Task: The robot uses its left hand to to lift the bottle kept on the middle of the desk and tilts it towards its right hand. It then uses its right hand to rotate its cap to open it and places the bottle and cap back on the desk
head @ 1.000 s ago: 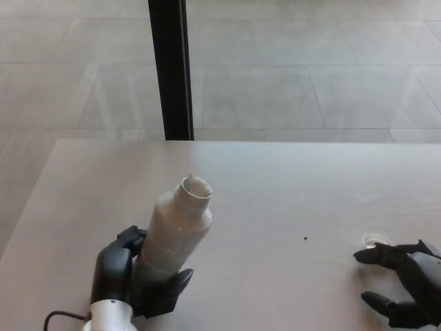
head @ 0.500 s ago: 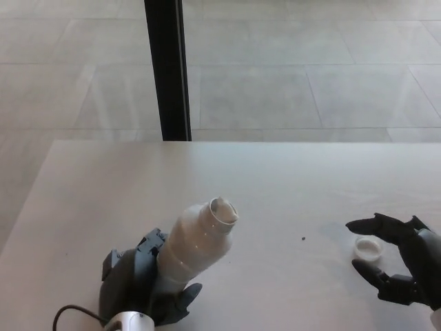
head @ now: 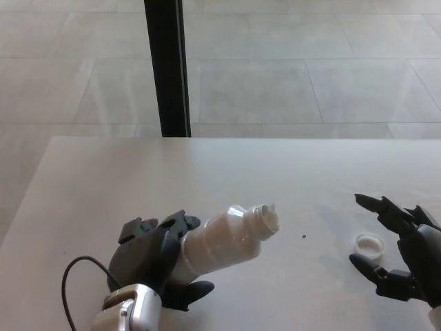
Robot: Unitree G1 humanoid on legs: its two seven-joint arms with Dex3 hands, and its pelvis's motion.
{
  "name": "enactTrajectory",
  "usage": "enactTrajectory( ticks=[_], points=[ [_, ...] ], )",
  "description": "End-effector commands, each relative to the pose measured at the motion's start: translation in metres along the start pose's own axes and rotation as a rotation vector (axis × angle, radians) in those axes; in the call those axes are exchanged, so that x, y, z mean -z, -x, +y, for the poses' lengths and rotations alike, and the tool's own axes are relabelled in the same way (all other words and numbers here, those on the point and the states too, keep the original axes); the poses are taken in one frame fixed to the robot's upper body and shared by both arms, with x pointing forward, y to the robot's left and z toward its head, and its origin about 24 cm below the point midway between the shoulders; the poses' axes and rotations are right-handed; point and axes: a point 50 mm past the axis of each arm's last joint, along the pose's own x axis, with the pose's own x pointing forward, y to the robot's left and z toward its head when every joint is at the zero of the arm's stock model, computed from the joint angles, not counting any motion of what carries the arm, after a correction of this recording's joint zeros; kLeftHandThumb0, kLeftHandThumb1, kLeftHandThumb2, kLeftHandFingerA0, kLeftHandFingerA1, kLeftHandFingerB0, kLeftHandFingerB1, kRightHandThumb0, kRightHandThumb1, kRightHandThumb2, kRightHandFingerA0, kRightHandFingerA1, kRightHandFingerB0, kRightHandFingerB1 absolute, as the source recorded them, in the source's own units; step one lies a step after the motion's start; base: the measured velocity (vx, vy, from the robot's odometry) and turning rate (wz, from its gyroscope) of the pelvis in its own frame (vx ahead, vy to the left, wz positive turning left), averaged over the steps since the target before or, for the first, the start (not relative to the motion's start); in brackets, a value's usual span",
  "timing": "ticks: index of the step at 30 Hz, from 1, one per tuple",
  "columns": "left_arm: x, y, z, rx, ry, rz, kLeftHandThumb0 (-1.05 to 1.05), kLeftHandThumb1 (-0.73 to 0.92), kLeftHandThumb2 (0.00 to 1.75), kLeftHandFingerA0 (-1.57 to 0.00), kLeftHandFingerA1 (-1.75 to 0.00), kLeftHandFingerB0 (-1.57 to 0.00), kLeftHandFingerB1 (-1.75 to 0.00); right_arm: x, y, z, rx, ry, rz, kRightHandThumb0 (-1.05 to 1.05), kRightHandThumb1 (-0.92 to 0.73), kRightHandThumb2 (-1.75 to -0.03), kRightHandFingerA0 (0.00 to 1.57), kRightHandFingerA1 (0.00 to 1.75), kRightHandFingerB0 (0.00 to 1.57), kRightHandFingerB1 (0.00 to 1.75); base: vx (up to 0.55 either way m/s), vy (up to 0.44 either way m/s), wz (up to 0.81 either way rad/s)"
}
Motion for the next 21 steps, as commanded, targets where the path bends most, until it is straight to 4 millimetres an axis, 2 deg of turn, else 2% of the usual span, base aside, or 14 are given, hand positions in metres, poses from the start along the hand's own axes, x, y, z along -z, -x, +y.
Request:
enactTrajectory(
  ticks=[1,3,5,6,9,11,12,13,15,16,18,19,20,21],
  points=[
    [0.052,-0.012,0.034,0.482,-0.507,0.421,-0.86,0.49,0.88,0.00,-0.18,-0.07,-0.02,-0.011,-0.007,-0.024,0.155,0.015,-0.067,-0.49,-0.61,-0.62,0.00,0.78,0.28,0.35,0.00,0.000,0.00],
    [0.046,-0.015,0.041,0.472,-0.486,0.417,-0.83,0.59,0.58,0.00,0.00,0.00,-0.18,-0.011,-0.007,-0.023,0.159,0.009,-0.074,-0.49,-0.61,-0.63,0.00,0.81,0.28,0.36,0.00,0.000,0.00],
    [0.044,-0.016,0.042,0.475,-0.481,0.421,-0.83,0.59,0.58,0.00,0.00,0.00,-0.18,-0.011,-0.007,-0.023,0.158,0.010,-0.074,-0.49,-0.61,-0.63,0.00,0.81,0.28,0.36,0.00,0.000,0.00],
    [0.042,-0.018,0.044,0.491,-0.475,0.415,-0.91,0.52,0.92,0.00,-0.20,-0.11,0.00,-0.011,-0.008,-0.023,0.162,0.012,-0.080,-0.50,-0.62,-0.63,0.00,0.85,0.29,0.36,0.00,0.000,0.00],
    [0.038,-0.019,0.049,0.510,-0.432,0.412,-0.91,0.51,0.92,0.00,-0.19,-0.12,0.00,-0.013,-0.008,-0.023,0.173,0.012,-0.092,-0.48,-0.62,-0.61,0.00,0.84,0.31,0.35,0.00,0.000,0.00],
    [0.038,-0.019,0.050,0.519,-0.423,0.421,-0.87,0.50,0.71,0.00,0.00,0.00,-0.17,-0.013,-0.008,-0.023,0.178,0.008,-0.092,-0.47,-0.61,-0.60,0.00,0.85,0.31,0.35,0.00,0.000,0.00],
    [0.038,-0.020,0.052,0.547,-0.444,0.420,-0.90,0.52,0.92,0.00,-0.18,-0.13,0.00,-0.013,-0.008,-0.025,0.186,0.010,-0.098,-0.39,-0.42,-0.90,0.02,0.60,0.23,0.54,0.00,0.000,0.00],
    [0.037,-0.020,0.053,0.561,-0.450,0.422,-0.89,0.59,0.60,0.00,-0.03,0.00,-0.22,-0.013,-0.008,-0.026,0.190,0.012,-0.101,-0.38,-0.42,-0.91,0.03,0.61,0.23,0.54,0.00,0.000,0.00],
    [0.037,-0.021,0.055,0.570,-0.441,0.429,-0.88,0.59,0.60,0.00,-0.02,0.00,-0.22,-0.012,-0.008,-0.027,0.196,0.012,-0.103,-0.37,-0.42,-0.91,0.06,0.62,0.23,0.54,0.00,0.000,0.00],
    [0.037,-0.021,0.056,0.572,-0.442,0.429,-0.88,0.50,0.91,0.00,-0.24,-0.10,-0.04,-0.012,-0.008,-0.027,0.196,0.008,-0.098,-0.38,-0.42,-0.90,0.04,0.61,0.24,0.54,0.00,0.000,0.00],
    [0.036,-0.020,0.057,0.568,-0.428,0.429,-0.87,0.50,0.90,0.00,-0.24,-0.10,-0.04,-0.011,-0.007,-0.027,0.201,0.007,-0.093,-0.37,-0.42,-0.90,0.04,0.61,0.24,0.54,0.00,0.000,0.00],
    [0.037,-0.020,0.058,0.550,-0.406,0.435,-0.86,0.47,0.89,0.00,-0.23,-0.04,-0.05,-0.011,-0.007,-0.027,0.201,0.006,-0.090,-0.45,-0.61,-0.58,0.00,0.87,0.35,0.33,0.00,0.000,0.00],
    [0.036,-0.019,0.058,0.551,-0.407,0.426,-0.87,0.49,0.89,0.00,-0.22,0.00,-0.04,-0.010,-0.006,-0.027,0.201,0.006,-0.088,-0.36,-0.41,-0.90,0.05,0.62,0.25,0.54,0.00,0.000,0.00],
    [0.036,-0.018,0.058,0.548,-0.406,0.427,-0.87,0.48,0.89,0.00,-0.21,-0.03,-0.04,-0.010,-0.006,-0.027,0.202,0.008,-0.088,-0.44,-0.60,-0.58,0.00,0.89,0.35,0.34,0.00,0.000,0.00]
  ],
)
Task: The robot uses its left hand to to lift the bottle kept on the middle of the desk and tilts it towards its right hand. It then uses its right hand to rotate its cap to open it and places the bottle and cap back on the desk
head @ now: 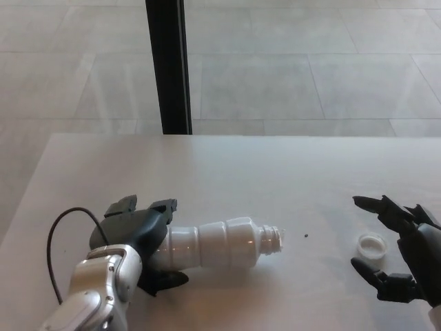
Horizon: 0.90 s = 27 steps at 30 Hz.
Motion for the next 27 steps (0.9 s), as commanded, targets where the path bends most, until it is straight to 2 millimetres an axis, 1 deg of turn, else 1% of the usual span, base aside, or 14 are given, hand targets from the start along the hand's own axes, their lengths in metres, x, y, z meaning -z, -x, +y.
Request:
enactTrajectory(
  ticks=[1,2,3,11,13,14,15,16,17,19,20,22,26,27],
  points=[
    [0.038,0.007,0.014,0.395,-0.085,0.309,-0.87,0.48,0.89,0.00,-0.21,-0.03,-0.04,-0.009,-0.006,-0.026,0.194,0.011,-0.086,-0.44,-0.60,-0.58,0.00,0.89,0.35,0.34,0.00,0.000,0.00],
    [0.038,0.007,0.013,0.391,-0.064,0.313,-0.83,0.47,0.90,0.00,-0.24,-0.07,-0.07,-0.009,-0.006,-0.026,0.196,0.010,-0.089,-0.48,-0.62,-0.60,0.00,0.89,0.36,0.36,0.00,0.000,0.00],
    [0.038,0.008,0.011,0.398,-0.058,0.312,-0.88,0.51,0.90,0.00,-0.20,-0.13,-0.01,-0.009,-0.006,-0.025,0.194,0.008,-0.087,-0.48,-0.62,-0.60,0.00,0.90,0.36,0.36,0.00,0.000,0.00],
    [0.038,0.009,0.011,0.392,0.013,0.306,-0.85,0.50,0.91,0.00,-0.23,-0.06,-0.05,-0.009,-0.006,-0.026,0.209,0.013,-0.090,-0.45,-0.60,-0.60,0.00,0.90,0.33,0.35,0.00,0.000,0.00],
    [0.039,0.010,0.011,0.371,0.077,0.295,-0.88,0.51,0.88,0.00,-0.19,-0.13,0.00,-0.008,-0.004,-0.026,0.215,0.020,-0.081,-0.46,-0.59,-0.61,0.00,0.89,0.31,0.36,0.00,0.000,0.00],
    [0.040,0.011,0.012,0.350,0.133,0.287,-0.77,0.59,0.58,0.00,-0.07,0.00,-0.22,-0.008,-0.004,-0.027,0.218,0.017,-0.080,-0.46,-0.59,-0.61,0.00,0.88,0.30,0.36,0.00,0.000,0.00],
    [0.041,0.012,0.014,0.335,0.187,0.282,-0.86,0.50,0.86,0.00,-0.21,-0.13,0.00,-0.009,-0.004,-0.027,0.226,0.009,-0.086,-0.45,-0.58,-0.61,0.00,0.87,0.29,0.37,0.00,0.000,0.00],
    [0.043,0.012,0.015,0.321,0.255,0.284,-0.85,0.50,0.86,0.00,-0.21,-0.13,-0.01,-0.009,-0.004,-0.028,0.232,0.002,-0.088,-0.38,-0.41,-0.89,0.04,0.62,0.20,0.54,0.00,0.000,0.00],
    [0.043,0.013,0.016,0.313,0.333,0.286,-0.80,0.47,0.83,0.00,-0.22,-0.07,-0.03,-0.009,-0.003,-0.029,0.234,0.001,-0.089,-0.47,-0.58,-0.62,0.00,0.84,0.26,0.37,0.00,0.000,0.00],
    [0.044,0.014,0.017,0.290,0.480,0.272,-0.79,0.47,0.86,0.00,-0.29,0.00,-0.07,-0.008,-0.002,-0.031,0.242,0.005,-0.091,-0.48,-0.57,-0.62,0.00,0.80,0.23,0.36,0.00,0.000,0.00],
    [0.048,0.016,0.019,0.245,0.595,0.251,-0.82,0.48,0.84,0.00,-0.23,-0.06,-0.03,-0.008,-0.002,-0.033,0.250,0.008,-0.094,-0.47,-0.57,-0.61,0.00,0.80,0.22,0.35,0.00,0.000,0.00],
    [0.054,0.017,0.025,0.188,0.718,0.245,-0.87,0.51,0.86,0.00,-0.20,0.00,0.00,-0.008,-0.002,-0.037,0.268,0.010,-0.101,-0.47,-0.57,-0.61,0.00,0.79,0.21,0.33,0.00,0.000,0.00],
    [0.066,0.020,0.035,0.107,0.969,0.230,-0.89,0.51,0.86,0.00,-0.23,0.00,0.00,-0.009,-0.003,-0.046,0.290,0.010,-0.114,-0.47,-0.56,-0.59,0.00,0.72,0.19,0.31,0.00,0.000,0.00],
    [0.069,0.020,0.036,0.099,1.028,0.217,-0.74,0.56,0.67,0.00,0.00,0.00,0.00,-0.009,-0.003,-0.047,0.294,0.010,-0.115,-0.48,-0.57,-0.57,0.00,0.67,0.19,0.31,0.00,0.000,0.00]
  ],
)
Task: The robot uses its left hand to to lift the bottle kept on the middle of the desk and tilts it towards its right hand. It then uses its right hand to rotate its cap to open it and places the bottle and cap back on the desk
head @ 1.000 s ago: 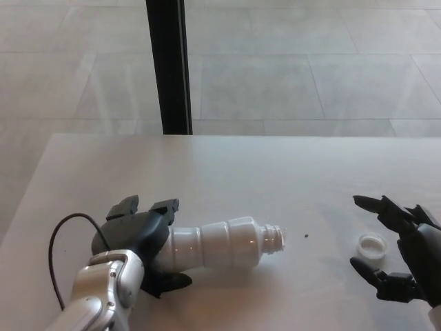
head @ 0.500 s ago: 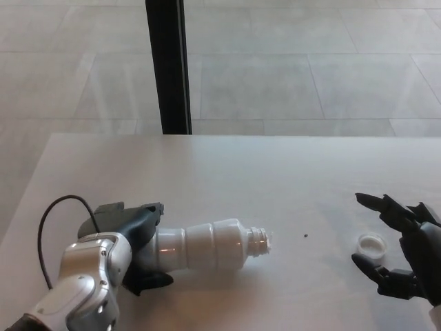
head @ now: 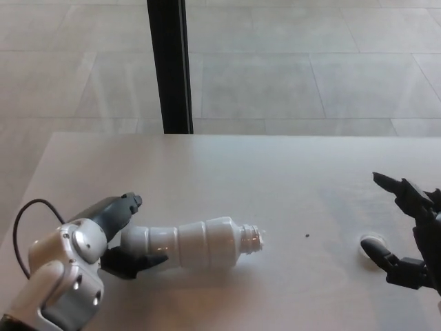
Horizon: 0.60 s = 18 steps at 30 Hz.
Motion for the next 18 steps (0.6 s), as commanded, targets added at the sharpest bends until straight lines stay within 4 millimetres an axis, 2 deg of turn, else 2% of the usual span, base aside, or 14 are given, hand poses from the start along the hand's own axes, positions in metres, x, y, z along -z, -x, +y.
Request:
enactTrajectory(
  ticks=[1,3,4,5,6,7,8,10,11,12,14,16,17,18],
  points=[
    [0.040,0.009,0.021,0.008,0.705,-0.017,-0.80,0.55,0.72,0.00,0.00,0.00,0.00,-0.004,-0.006,-0.032,0.169,0.017,-0.082,-0.48,-0.57,-0.57,0.00,0.69,0.19,0.32,0.00,0.000,0.00],
    [0.043,0.013,0.029,0.020,0.857,-0.048,-0.95,0.59,0.77,0.00,0.00,0.00,0.00,-0.003,-0.005,-0.036,0.170,0.015,-0.078,-0.48,-0.56,-0.57,0.00,0.64,0.18,0.32,0.00,0.000,0.00],
    [0.046,0.017,0.037,0.002,0.984,-0.099,-1.00,0.59,1.05,0.00,-0.27,0.00,-0.04,-0.002,-0.005,-0.039,0.168,0.013,-0.078,-0.53,-0.52,-0.66,0.00,0.62,0.16,0.37,0.00,0.000,0.00],
    [0.049,0.019,0.043,0.009,1.072,-0.150,-1.04,0.68,1.10,0.00,-0.26,0.00,-0.02,-0.001,-0.005,-0.040,0.171,0.011,-0.073,-0.46,-0.54,-0.58,0.00,0.65,0.19,0.32,0.00,0.000,0.00],
    [0.050,0.020,0.045,-0.001,1.107,-0.155,-0.96,0.75,0.85,0.00,0.00,0.00,0.00,-0.001,-0.004,-0.041,0.175,0.014,-0.072,-0.47,-0.54,-0.57,0.00,0.64,0.20,0.32,0.00,0.000,0.00],
    [0.053,0.022,0.051,-0.031,1.179,-0.189,-0.92,0.92,0.79,0.00,0.00,0.00,0.00,0.000,-0.004,-0.044,0.184,0.018,-0.070,-0.47,-0.54,-0.57,0.00,0.63,0.20,0.32,0.00,0.000,0.00],
    [0.057,0.024,0.056,-0.048,1.204,-0.215,-1.03,0.78,1.04,0.00,-0.14,0.00,0.00,0.001,-0.002,-0.045,0.188,0.013,-0.066,-0.48,-0.54,-0.58,0.00,0.67,0.21,0.33,0.00,0.000,0.00],
    [0.063,0.027,0.062,-0.071,1.255,-0.219,-1.00,0.92,0.91,0.00,0.00,0.00,0.00,0.004,-0.001,-0.048,0.195,0.008,-0.060,-0.50,-0.54,-0.58,0.00,0.71,0.19,0.35,0.00,0.000,0.00],
    [0.072,0.031,0.071,-0.114,1.336,-0.227,-0.99,0.92,0.78,0.00,0.00,0.00,0.00,0.007,0.002,-0.055,0.209,0.007,-0.054,-0.51,-0.53,-0.59,0.00,0.74,0.20,0.35,0.00,0.000,0.00],
    [0.080,0.035,0.075,-0.148,1.365,-0.241,-0.98,0.91,0.95,0.00,0.00,0.00,0.00,0.010,0.003,-0.061,0.218,0.008,-0.047,-0.53,-0.54,-0.60,0.00,0.75,0.21,0.35,0.00,0.000,0.00],
    [0.093,0.038,0.079,-0.178,1.405,-0.232,-1.01,0.92,0.89,0.00,0.00,0.00,0.00,0.016,0.007,-0.071,0.222,0.012,-0.032,-0.53,-0.57,-0.57,0.00,0.69,0.21,0.33,0.00,0.000,0.00],
    [0.130,0.050,0.085,-0.301,1.495,-0.231,-0.96,0.92,0.80,0.00,0.00,0.00,0.00,0.031,0.015,-0.101,0.294,-0.009,0.014,-0.52,-0.56,-0.57,0.00,0.80,0.24,0.34,0.00,0.000,0.00],
    [0.151,0.058,0.087,-0.394,1.575,-0.219,-0.93,0.73,0.91,0.00,0.00,0.00,0.00,0.040,0.019,-0.120,0.330,-0.004,0.045,-0.56,-0.57,-0.61,0.00,0.84,0.17,0.36,0.00,0.000,0.00],
    [0.157,0.060,0.087,-0.420,1.604,-0.213,-0.93,0.73,0.91,0.00,0.00,0.00,0.00,0.042,0.021,-0.125,0.336,0.000,0.054,-0.56,-0.57,-0.61,0.00,0.84,0.17,0.36,0.00,0.000,0.00]
  ],
)
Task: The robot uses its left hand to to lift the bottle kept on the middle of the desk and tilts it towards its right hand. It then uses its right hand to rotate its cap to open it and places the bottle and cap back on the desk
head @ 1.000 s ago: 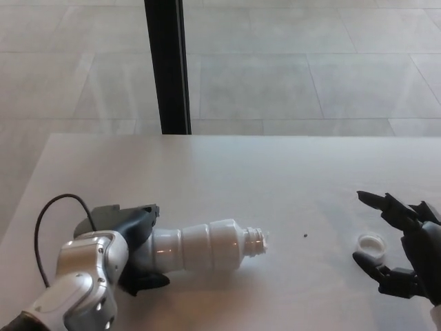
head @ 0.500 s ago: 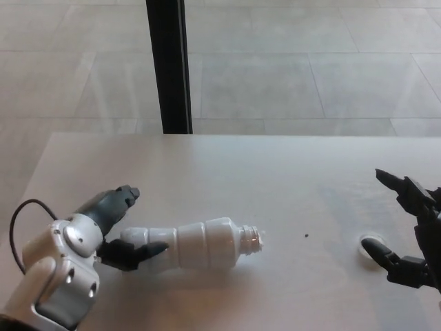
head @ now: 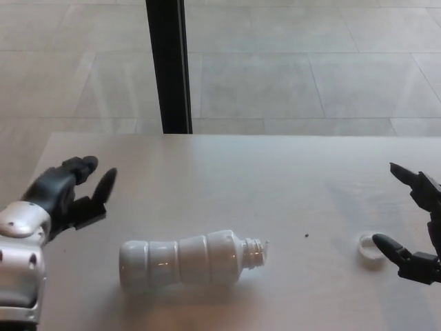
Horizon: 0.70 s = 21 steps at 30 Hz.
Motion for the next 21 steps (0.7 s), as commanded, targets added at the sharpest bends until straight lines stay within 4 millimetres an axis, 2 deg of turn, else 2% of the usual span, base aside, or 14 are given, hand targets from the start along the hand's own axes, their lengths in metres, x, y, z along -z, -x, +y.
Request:
enactTrajectory(
  ticks=[1,4,5,6,7,8,9,11,12,13,14,16,18,21],
  points=[
    [0.082,0.058,0.112,-0.335,0.975,-0.191,-0.99,0.92,0.74,0.00,0.00,0.00,0.00,0.043,0.017,-0.123,0.347,-0.031,0.054,-0.61,-0.62,-0.56,0.00,0.98,0.27,0.40,0.00,0.000,0.00],
    [0.123,0.091,0.140,-0.478,0.983,-0.163,-1.05,0.80,0.68,0.00,0.00,0.00,0.00,0.068,0.033,-0.177,0.579,0.047,0.155,-0.78,-0.69,-0.55,0.00,1.17,0.20,0.53,0.00,0.000,0.00],
    [0.142,0.110,0.152,-0.581,1.039,-0.140,-1.05,0.77,0.67,0.00,0.00,0.00,-0.09,0.079,0.045,-0.204,0.685,0.034,0.229,-0.42,-0.31,-0.97,0.27,0.74,0.07,0.55,0.00,0.000,0.00],
    [0.149,0.117,0.156,-0.622,1.064,-0.132,-1.05,0.77,0.67,0.00,0.00,0.00,-0.09,0.083,0.050,-0.214,0.729,0.023,0.257,-0.42,-0.31,-0.97,0.27,0.74,0.07,0.55,0.00,0.000,0.00],
    [0.159,0.125,0.160,-0.661,1.060,-0.110,-1.05,0.80,0.68,0.00,0.00,0.00,-0.13,0.089,0.057,-0.229,0.797,0.032,0.287,-0.89,-0.71,-0.57,0.00,1.16,0.21,0.62,0.00,0.000,0.00],
    [0.193,0.153,0.168,-0.781,1.057,-0.035,-1.05,0.91,0.65,0.00,0.00,0.00,0.00,0.105,0.083,-0.266,0.971,0.056,0.421,-0.96,-0.59,-0.82,0.16,0.95,0.15,0.65,0.00,0.000,0.00],
    [0.205,0.164,0.171,-0.825,1.055,-0.009,-1.05,0.91,0.65,0.00,0.00,0.00,0.00,0.110,0.094,-0.279,1.035,0.060,0.472,-0.96,-0.59,-0.82,0.16,0.95,0.15,0.65,0.00,0.000,0.00],
    [0.215,0.171,0.171,-0.851,1.096,-0.013,-1.05,0.82,0.65,0.00,0.00,0.00,0.00,0.114,0.106,-0.288,1.089,0.037,0.517,-0.96,-0.78,-0.63,0.09,1.13,0.15,0.70,0.00,0.000,0.00],
    [0.235,0.187,0.169,-0.902,1.150,-0.013,-1.05,0.82,0.70,0.00,0.00,0.00,0.00,0.121,0.126,-0.303,1.195,-0.015,0.591,-0.85,-0.55,-1.06,0.03,0.75,0.17,0.66,0.00,0.000,0.00],
    [0.244,0.195,0.168,-0.949,1.168,0.002,-1.05,0.81,0.70,0.00,0.00,0.00,0.00,0.125,0.138,-0.307,1.243,0.005,0.638,-0.97,-0.64,-1.12,0.00,0.78,0.15,0.68,0.00,0.000,0.00],
    [0.259,0.206,0.164,-1.014,1.195,0.016,-1.05,0.89,0.75,0.00,0.00,0.00,0.00,0.130,0.154,-0.310,1.290,0.015,0.695,-0.92,-0.86,-0.66,0.00,0.66,0.02,0.77,0.00,0.000,0.00],
    [0.271,0.217,0.161,-1.044,1.197,0.030,-1.05,0.89,0.75,0.00,0.00,0.00,0.00,0.134,0.170,-0.311,1.328,-0.018,0.731,-0.92,-0.86,-0.66,0.00,0.66,0.02,0.77,0.00,0.000,0.00],
    [0.299,0.234,0.146,-1.116,1.225,0.119,-1.05,0.92,0.80,0.00,0.00,0.00,0.00,0.143,0.197,-0.304,1.390,-0.073,0.805,-0.93,-0.91,-0.68,0.00,0.14,0.00,0.67,0.00,0.000,0.00],
    [0.317,0.247,0.135,-1.182,1.226,0.217,-1.05,0.90,0.87,0.00,0.00,0.00,0.00,0.152,0.218,-0.293,1.398,-0.084,0.907,-0.93,-0.92,-0.68,0.00,0.13,0.00,0.61,0.00,0.000,0.00]
  ],
)
